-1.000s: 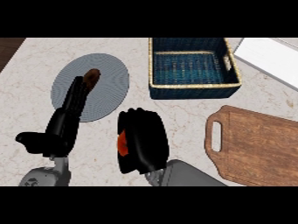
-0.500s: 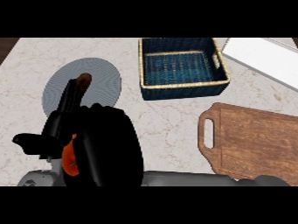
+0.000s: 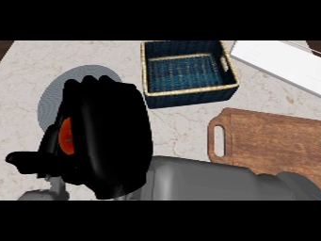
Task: Pick the tomato from the cutting board and place it in the basket
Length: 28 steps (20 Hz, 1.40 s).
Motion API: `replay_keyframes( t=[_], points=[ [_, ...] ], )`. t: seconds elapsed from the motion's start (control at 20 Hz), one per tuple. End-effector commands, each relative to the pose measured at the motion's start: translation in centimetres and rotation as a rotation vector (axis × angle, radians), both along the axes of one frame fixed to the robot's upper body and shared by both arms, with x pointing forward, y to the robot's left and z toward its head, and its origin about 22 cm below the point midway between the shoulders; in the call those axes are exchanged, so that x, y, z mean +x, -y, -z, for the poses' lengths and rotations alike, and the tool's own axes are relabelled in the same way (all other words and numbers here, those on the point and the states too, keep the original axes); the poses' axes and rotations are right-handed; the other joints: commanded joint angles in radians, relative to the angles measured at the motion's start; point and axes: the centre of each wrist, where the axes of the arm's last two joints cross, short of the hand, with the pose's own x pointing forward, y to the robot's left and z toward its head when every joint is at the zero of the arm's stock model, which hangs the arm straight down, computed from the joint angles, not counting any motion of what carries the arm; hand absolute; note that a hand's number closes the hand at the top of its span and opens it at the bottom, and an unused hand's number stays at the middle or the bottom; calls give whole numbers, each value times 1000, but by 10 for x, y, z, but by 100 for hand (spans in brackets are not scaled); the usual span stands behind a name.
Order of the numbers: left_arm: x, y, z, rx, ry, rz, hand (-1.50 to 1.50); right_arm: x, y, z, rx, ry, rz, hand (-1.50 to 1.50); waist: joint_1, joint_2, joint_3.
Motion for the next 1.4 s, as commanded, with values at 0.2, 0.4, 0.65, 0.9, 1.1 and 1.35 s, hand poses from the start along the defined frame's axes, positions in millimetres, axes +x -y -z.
replay_keyframes(
  t=[0.2, 0.4, 0.65, 0.9, 1.1, 1.35],
  points=[
    [-15, -13, -14, 8, 2, -7, 0, 34, 16, -21, -86, -84, 229, 150, -9, 2, 2],
    [1, -2, -14, 14, 10, -32, 0, 54, 36, -7, -31, -71, 241, 150, -17, 8, 2],
    [9, -8, -11, -3, 18, -29, 0, 73, 43, 12, -42, -74, 270, 150, -14, 10, 1],
    [-2, -10, -28, -7, 7, -17, 0, 94, 81, 20, -83, -73, 284, 150, -10, 8, 2],
    [-1, -23, -3, -17, 6, -9, 0, 106, 77, 48, -153, -121, 274, 150, -6, 11, 1],
    [8, 0, -20, -5, -2, -15, 0, 120, 91, 56, -157, -141, 277, 150, -9, 10, 2]
  ],
)
